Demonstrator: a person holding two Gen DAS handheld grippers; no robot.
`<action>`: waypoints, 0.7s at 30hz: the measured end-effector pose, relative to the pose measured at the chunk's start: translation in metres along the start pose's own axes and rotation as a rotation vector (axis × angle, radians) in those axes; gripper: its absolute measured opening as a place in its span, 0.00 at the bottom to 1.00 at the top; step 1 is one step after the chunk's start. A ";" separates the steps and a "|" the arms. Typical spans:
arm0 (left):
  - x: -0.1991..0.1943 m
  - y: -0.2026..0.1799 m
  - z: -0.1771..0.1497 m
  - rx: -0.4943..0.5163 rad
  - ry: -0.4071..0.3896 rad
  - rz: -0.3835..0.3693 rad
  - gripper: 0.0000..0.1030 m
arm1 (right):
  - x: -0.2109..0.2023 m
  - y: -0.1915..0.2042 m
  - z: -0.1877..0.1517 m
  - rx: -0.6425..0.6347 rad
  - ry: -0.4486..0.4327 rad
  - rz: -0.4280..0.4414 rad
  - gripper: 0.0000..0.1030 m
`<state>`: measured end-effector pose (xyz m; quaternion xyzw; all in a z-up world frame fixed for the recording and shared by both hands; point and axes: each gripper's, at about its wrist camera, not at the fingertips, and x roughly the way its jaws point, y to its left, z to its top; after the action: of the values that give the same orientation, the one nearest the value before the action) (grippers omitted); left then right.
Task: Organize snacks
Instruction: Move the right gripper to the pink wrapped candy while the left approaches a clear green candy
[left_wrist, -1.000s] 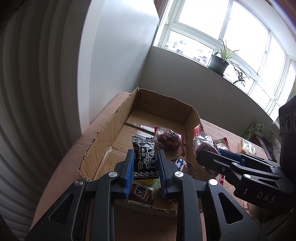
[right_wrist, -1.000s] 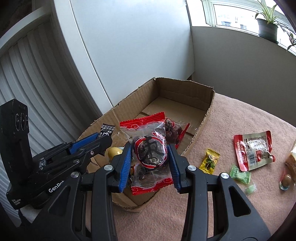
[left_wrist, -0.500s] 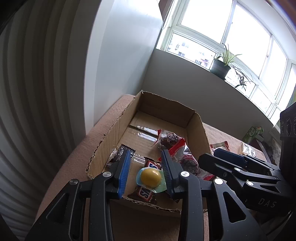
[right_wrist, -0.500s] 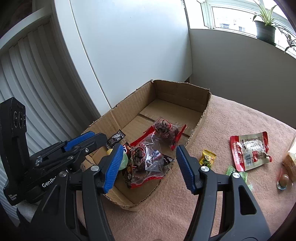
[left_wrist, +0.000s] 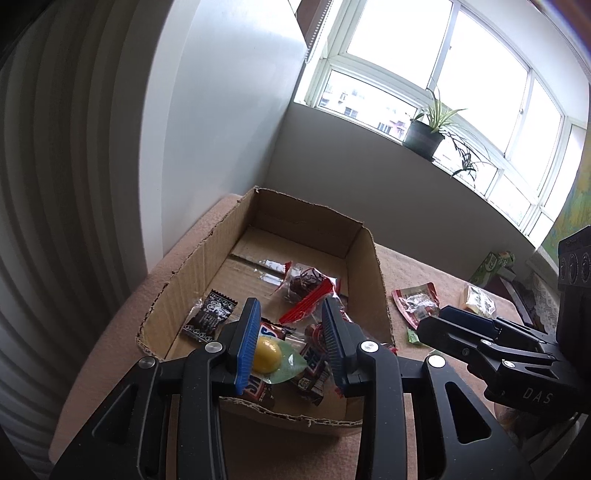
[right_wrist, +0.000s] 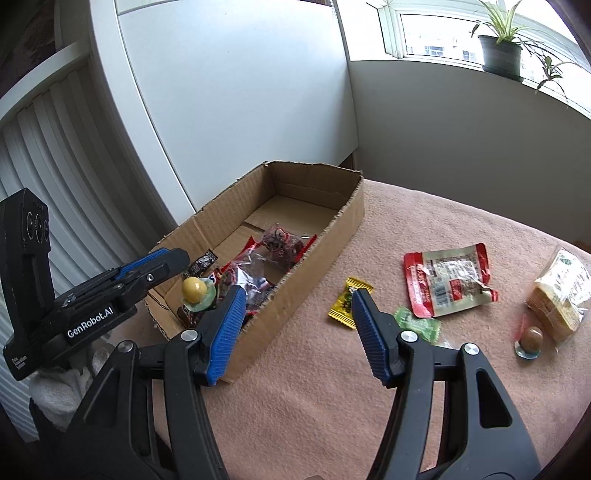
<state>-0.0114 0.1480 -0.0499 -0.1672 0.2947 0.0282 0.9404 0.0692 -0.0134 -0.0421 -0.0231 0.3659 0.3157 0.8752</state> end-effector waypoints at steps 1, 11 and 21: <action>0.000 -0.002 0.000 0.003 -0.001 -0.003 0.32 | -0.004 -0.005 -0.003 0.002 0.000 -0.007 0.60; 0.000 -0.036 -0.004 0.045 -0.001 -0.054 0.32 | -0.039 -0.064 -0.038 0.069 0.022 -0.050 0.60; 0.015 -0.090 -0.017 0.149 0.054 -0.120 0.32 | -0.054 -0.083 -0.078 -0.022 0.097 -0.083 0.60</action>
<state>0.0056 0.0573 -0.0449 -0.1150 0.3106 -0.0548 0.9420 0.0385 -0.1299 -0.0798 -0.0632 0.4029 0.2815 0.8686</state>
